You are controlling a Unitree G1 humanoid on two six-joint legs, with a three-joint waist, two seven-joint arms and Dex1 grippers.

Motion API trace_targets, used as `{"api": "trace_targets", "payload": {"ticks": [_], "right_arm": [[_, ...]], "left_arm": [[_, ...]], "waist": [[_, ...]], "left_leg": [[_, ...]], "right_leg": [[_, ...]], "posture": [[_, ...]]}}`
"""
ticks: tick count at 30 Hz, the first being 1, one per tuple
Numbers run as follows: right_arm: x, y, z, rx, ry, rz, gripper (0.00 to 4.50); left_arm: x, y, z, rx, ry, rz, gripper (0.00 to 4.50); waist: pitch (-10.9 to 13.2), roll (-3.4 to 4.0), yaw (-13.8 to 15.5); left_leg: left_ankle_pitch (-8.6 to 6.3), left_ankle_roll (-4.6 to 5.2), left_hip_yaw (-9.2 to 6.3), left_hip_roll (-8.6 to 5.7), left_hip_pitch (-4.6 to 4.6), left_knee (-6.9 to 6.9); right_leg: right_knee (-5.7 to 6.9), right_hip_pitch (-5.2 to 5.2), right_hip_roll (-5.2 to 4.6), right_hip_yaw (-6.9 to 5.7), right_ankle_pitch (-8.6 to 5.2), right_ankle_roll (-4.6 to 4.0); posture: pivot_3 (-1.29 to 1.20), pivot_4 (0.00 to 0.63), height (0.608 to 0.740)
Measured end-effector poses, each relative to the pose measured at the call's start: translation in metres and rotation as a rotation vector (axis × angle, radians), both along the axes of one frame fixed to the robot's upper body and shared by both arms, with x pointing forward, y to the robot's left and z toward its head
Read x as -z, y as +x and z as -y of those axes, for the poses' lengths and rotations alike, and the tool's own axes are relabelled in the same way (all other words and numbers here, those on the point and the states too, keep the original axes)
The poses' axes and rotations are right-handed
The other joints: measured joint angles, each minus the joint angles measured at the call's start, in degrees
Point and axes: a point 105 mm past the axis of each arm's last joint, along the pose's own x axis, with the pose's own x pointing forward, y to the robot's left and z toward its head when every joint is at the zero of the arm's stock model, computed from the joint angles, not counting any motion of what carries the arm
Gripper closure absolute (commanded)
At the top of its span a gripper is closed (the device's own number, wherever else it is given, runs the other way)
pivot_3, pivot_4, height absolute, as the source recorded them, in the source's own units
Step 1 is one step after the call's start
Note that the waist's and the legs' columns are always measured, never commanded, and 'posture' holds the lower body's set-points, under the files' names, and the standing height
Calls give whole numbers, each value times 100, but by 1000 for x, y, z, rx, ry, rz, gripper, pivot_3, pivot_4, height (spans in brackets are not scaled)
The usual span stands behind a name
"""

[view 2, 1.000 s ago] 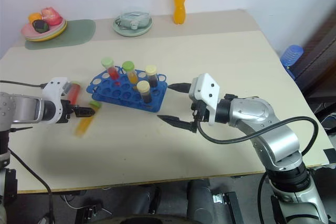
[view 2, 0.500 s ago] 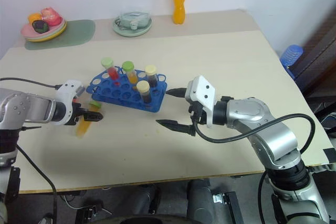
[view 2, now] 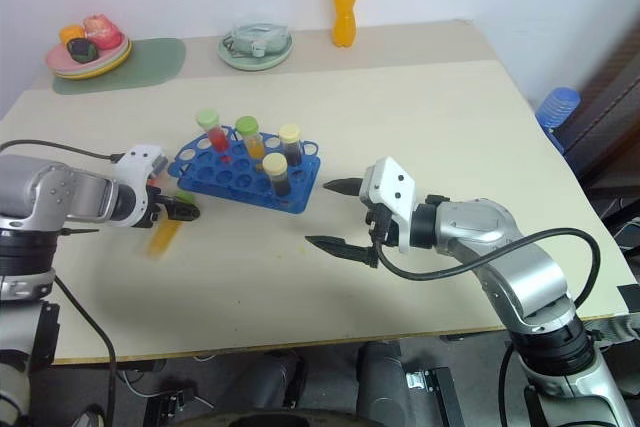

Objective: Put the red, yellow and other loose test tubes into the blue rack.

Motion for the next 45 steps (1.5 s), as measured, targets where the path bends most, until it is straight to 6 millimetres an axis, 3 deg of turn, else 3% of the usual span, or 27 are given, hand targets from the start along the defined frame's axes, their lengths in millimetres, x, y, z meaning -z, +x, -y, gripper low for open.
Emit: {"api": "trace_targets", "payload": {"ticks": [5,15,23,27,30,33,37,45], "right_arm": [[-2,-1,0,-14,-2,16,0],[-2,2,1,-15,-2,24,0],[0,8,6,-1,5,22,0],[1,10,8,5,11,22,0],[2,10,11,15,17,24,0],[4,10,14,27,21,18,0],[8,12,18,54,16,9,0],[14,14,30,142,21,3,0]], "left_arm": [[1,1,-5,-22,24,0,3201],[1,-3,-6,-16,22,7,3201],[-4,-26,7,90,-95,106,3201],[-22,-38,15,189,-126,322,3201],[-50,-32,27,238,-193,632,3201],[-71,-30,39,287,-285,840,3201],[-93,-29,49,357,-278,1058,3201],[-89,-12,75,398,-321,1300,3201]], "waist": [[0,0,-1],[0,0,-16],[1,-1,-24],[1,-1,-19],[1,-2,31],[-2,-4,102],[-2,-8,138],[-3,-10,140]], "left_leg": [[-1,2,0,-1,-1,0],[-2,3,0,-1,-2,-1],[-2,3,1,1,-7,-3],[-3,3,3,4,-8,-5],[-3,4,5,3,-8,1],[-4,5,11,3,-6,3],[-4,6,14,4,-7,5],[-5,9,14,5,-7,6]], "right_leg": [[-4,0,-1,0,0,0],[-5,-1,-1,0,0,0],[-8,-7,-1,1,0,0],[-12,-7,0,1,0,0],[-20,2,-2,-1,0,-1],[-19,2,-2,0,1,-1],[-19,3,-2,1,1,0],[-20,4,-1,1,3,2]], "posture": [[0,150,740],[0,150,740],[0,150,740],[0,150,740],[0,150,740],[0,150,740],[0,150,740],[0,150,740]]}}
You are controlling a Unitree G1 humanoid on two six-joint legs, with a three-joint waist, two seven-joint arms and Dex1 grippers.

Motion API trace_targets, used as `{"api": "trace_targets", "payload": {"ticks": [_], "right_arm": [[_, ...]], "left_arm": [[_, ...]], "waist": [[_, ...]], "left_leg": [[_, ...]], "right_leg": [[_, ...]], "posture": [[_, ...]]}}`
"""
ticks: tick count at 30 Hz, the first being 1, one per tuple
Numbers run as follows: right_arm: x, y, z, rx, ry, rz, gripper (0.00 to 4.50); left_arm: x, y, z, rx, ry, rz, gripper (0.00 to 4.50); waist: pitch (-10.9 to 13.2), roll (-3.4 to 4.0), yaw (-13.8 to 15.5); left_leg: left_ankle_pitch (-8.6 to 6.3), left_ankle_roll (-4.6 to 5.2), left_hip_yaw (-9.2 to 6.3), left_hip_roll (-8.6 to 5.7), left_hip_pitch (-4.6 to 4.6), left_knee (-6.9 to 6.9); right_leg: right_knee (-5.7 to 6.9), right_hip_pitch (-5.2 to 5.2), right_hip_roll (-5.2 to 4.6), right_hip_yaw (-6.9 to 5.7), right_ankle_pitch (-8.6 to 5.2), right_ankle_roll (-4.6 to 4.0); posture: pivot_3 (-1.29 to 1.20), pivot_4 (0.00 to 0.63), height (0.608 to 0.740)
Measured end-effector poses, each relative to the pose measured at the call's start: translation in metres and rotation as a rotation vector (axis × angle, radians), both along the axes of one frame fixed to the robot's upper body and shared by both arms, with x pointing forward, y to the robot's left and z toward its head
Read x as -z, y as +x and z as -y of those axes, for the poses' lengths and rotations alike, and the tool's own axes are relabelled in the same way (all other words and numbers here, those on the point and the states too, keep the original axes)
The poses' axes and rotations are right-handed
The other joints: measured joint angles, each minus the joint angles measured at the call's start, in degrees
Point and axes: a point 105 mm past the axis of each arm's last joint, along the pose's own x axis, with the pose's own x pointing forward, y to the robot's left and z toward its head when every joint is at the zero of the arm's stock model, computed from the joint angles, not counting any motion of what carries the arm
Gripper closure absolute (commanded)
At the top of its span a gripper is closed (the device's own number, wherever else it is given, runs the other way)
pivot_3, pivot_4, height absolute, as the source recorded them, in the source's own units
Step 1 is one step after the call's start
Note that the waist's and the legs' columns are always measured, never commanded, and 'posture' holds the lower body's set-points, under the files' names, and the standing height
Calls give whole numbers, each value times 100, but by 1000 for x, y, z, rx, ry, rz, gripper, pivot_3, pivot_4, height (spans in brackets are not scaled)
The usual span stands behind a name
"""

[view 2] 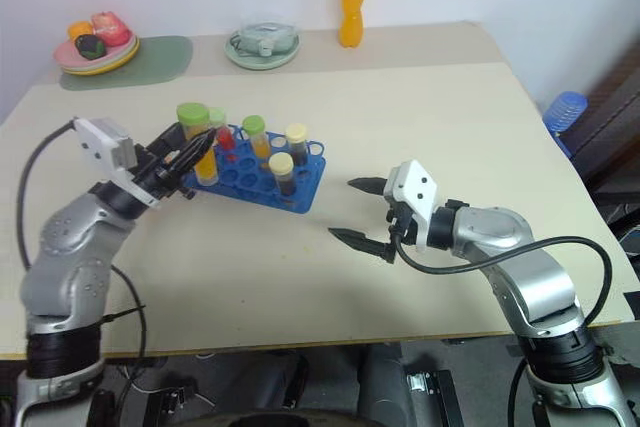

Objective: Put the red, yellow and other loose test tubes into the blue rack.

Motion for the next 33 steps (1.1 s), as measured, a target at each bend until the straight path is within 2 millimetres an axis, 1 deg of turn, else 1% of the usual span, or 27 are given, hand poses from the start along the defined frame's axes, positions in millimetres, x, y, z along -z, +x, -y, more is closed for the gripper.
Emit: {"api": "trace_targets", "payload": {"ticks": [2,5,8,11,14,17,20,33], "right_arm": [[1,0,2,18,1,-2,0],[-4,0,3,45,4,23,0],[-8,-1,5,66,6,41,0],[-6,-2,6,84,4,32,0],[-7,-3,7,93,1,32,0],[-11,-2,10,106,0,45,0],[-11,-2,12,112,-2,46,0],[-8,-3,13,122,-3,36,0]], "left_arm": [[0,4,4,-1,-1,41,3201],[0,13,14,3,-3,96,3201],[9,17,21,18,1,89,3201],[21,21,26,25,4,64,3201],[27,20,31,43,11,56,3201],[32,21,31,40,13,52,3201],[43,24,30,24,27,24,3201],[48,24,36,32,30,36,3201]], "waist": [[0,0,-6],[0,0,2],[0,-1,-4],[0,-1,-2],[0,-1,-1],[0,-1,0],[0,-1,0],[-2,0,0]], "left_leg": [[0,0,1,0,0,0],[0,1,1,0,0,1],[-1,3,1,-1,0,1],[-1,3,1,-1,0,1],[-2,4,1,-1,0,1],[-1,4,1,-1,0,1],[-2,4,1,-1,0,1],[-2,4,1,-1,4,1]], "right_leg": [[0,-1,0,0,0,0],[0,0,0,0,1,2],[-1,0,0,0,2,3],[-1,-1,1,0,2,3],[-1,-1,0,0,2,3],[-1,0,1,0,2,3],[-1,0,1,0,2,4],[0,4,1,0,2,4]], "posture": [[0,150,740],[0,150,740],[0,150,740],[0,150,740],[0,150,740],[0,150,740],[0,150,740],[0,150,740]]}}
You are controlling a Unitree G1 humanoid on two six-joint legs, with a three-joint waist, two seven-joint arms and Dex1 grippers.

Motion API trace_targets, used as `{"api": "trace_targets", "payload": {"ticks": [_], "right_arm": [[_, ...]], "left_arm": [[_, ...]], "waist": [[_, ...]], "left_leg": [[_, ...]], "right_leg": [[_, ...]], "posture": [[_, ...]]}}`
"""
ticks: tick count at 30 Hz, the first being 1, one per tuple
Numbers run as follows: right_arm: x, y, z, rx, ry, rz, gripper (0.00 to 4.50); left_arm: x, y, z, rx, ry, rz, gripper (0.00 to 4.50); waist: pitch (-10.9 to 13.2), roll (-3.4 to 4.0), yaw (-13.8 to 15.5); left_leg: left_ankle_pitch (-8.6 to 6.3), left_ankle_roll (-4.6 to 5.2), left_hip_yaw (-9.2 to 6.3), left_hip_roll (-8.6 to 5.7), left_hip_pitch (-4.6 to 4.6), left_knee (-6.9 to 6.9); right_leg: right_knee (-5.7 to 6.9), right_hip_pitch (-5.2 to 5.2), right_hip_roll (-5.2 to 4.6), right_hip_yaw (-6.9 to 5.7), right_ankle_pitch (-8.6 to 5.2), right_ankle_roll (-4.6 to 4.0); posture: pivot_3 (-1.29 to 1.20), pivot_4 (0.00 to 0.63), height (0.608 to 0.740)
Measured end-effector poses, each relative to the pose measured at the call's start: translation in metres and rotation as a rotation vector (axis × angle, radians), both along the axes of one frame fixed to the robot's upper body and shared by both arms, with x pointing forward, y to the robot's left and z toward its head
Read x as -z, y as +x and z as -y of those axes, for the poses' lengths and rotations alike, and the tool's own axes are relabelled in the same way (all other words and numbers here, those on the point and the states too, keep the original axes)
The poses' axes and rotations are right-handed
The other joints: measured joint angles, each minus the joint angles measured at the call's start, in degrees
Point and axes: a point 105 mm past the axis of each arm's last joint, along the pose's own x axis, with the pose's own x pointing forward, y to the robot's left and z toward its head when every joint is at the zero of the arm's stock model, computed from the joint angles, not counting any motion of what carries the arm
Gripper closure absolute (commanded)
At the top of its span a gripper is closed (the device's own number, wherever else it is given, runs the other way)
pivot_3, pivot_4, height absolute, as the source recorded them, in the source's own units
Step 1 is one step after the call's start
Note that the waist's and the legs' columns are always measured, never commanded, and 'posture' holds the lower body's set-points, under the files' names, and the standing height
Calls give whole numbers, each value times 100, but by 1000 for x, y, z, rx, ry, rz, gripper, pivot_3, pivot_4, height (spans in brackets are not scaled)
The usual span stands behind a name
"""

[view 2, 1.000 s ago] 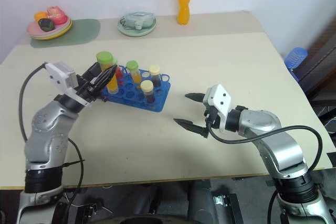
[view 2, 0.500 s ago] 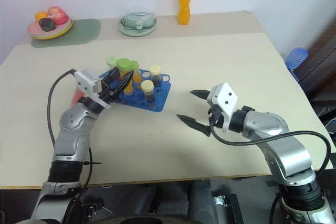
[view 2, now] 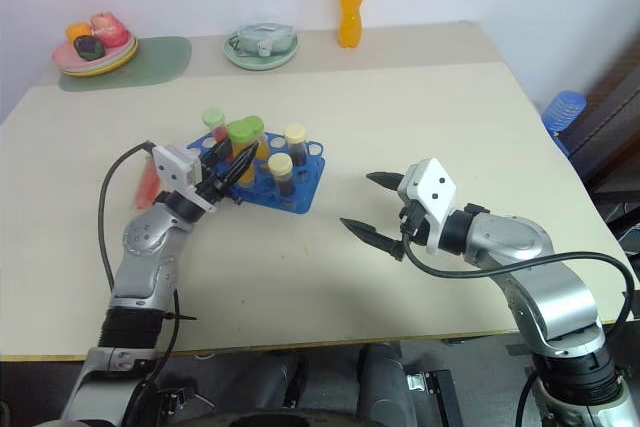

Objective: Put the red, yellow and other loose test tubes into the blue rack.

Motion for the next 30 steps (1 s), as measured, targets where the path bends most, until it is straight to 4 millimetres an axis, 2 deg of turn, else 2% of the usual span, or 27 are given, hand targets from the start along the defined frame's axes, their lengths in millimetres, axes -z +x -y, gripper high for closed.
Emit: {"api": "trace_targets", "payload": {"ticks": [11,12,13,17,23,26,30], "right_arm": [[5,-1,2,14,1,-18,0],[5,-1,3,17,1,-19,0],[6,-1,3,20,1,-19,0],[5,-1,3,25,2,-12,0],[3,0,1,28,8,-5,0],[2,0,0,25,11,-2,0],[2,2,-3,12,21,-1,0]], "left_arm": [[9,0,0,42,-30,-41,3201],[9,0,-1,54,-46,-49,2399],[11,-1,0,74,-56,-62,2116],[23,-6,2,104,-74,-111,58],[16,-8,-6,87,-84,-94,58],[8,-10,-16,50,-93,-74,58],[-15,-15,-36,18,-114,-35,58]], "waist": [[0,0,6],[0,0,5],[0,0,6],[0,0,-1],[0,0,0],[0,0,-1],[0,0,-7]], "left_leg": [[-1,2,0,-1,0,0],[-1,2,0,-1,0,0],[-2,3,0,-1,0,0],[-1,2,-1,0,0,0],[-2,3,-1,0,0,0],[-2,3,-1,0,0,0],[-2,3,-1,1,0,-1]], "right_leg": [[-1,2,0,0,0,0],[-1,2,0,0,0,0],[-2,2,-1,0,0,0],[-1,0,1,0,0,0],[-1,1,0,0,0,0],[-1,0,1,0,0,0],[-1,-1,1,0,0,0]], "posture": [[0,150,740],[0,150,740],[0,150,740],[0,150,740],[0,150,740],[0,150,740],[0,150,740]]}}
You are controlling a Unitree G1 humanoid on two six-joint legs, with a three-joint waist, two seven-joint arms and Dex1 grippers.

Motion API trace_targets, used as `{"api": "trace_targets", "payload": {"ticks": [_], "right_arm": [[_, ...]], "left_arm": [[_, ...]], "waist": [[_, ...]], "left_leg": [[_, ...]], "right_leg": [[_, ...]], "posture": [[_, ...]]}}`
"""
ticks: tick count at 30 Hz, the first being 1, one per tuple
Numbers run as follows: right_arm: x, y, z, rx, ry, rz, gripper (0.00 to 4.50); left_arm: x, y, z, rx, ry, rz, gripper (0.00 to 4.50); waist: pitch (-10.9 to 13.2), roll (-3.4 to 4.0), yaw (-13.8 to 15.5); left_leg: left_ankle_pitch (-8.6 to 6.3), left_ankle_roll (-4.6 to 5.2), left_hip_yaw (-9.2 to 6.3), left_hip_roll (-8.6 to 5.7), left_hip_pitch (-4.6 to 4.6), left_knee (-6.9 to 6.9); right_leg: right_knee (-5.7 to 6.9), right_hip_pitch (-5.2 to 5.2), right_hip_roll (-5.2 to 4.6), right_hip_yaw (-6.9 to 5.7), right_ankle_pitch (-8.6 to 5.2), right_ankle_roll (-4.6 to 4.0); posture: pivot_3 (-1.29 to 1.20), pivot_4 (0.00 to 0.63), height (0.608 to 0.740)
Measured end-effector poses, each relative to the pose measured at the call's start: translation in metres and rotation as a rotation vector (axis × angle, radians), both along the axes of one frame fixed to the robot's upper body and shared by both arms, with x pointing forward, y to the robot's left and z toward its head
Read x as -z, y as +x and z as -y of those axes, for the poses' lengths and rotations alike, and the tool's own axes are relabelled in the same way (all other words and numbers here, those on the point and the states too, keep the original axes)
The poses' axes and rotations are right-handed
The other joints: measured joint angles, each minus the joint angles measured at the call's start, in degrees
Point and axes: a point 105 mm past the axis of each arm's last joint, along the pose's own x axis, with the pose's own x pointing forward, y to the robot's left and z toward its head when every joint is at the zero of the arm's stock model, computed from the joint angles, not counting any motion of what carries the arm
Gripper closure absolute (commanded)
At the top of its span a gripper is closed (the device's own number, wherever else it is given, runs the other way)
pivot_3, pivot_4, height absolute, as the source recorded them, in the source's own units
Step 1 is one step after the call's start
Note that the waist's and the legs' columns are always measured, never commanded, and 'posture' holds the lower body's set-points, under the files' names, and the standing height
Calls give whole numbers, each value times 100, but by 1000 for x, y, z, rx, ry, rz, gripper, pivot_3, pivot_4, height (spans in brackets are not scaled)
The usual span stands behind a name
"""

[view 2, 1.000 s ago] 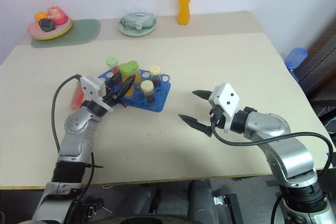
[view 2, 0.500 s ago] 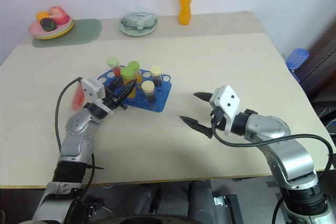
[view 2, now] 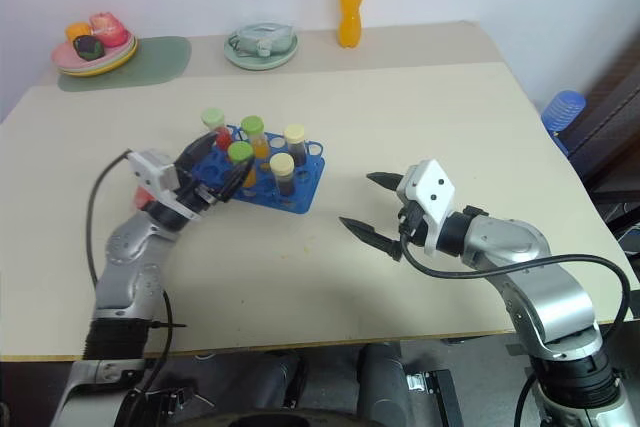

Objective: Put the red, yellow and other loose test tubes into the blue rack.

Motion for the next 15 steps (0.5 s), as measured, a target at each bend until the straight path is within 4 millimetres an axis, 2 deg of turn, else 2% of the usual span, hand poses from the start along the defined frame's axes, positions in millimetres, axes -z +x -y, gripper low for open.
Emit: {"api": "trace_targets", "payload": {"ticks": [5,9,13,15], "right_arm": [[5,3,-5,-21,26,-11,0],[7,5,-6,-27,23,-12,0],[8,5,-8,-38,24,-10,0],[8,6,-9,-49,22,-12,0]], "left_arm": [[-15,-5,-18,13,-48,-18,58],[-20,1,-35,-40,-133,-87,58],[-30,14,-61,-218,-196,-147,58],[-23,24,-80,-385,-139,-267,58]], "waist": [[0,0,6],[0,0,4],[0,0,2],[1,-2,-8]], "left_leg": [[0,0,0,-1,1,1],[0,0,-1,-1,1,1],[0,0,-1,-1,1,0],[0,-1,-1,0,2,-2]], "right_leg": [[0,1,0,0,0,0],[1,1,1,0,0,0],[1,0,1,0,0,0],[3,-3,3,3,0,0]], "posture": [[0,150,740],[0,150,740],[0,150,740],[0,150,740]]}}
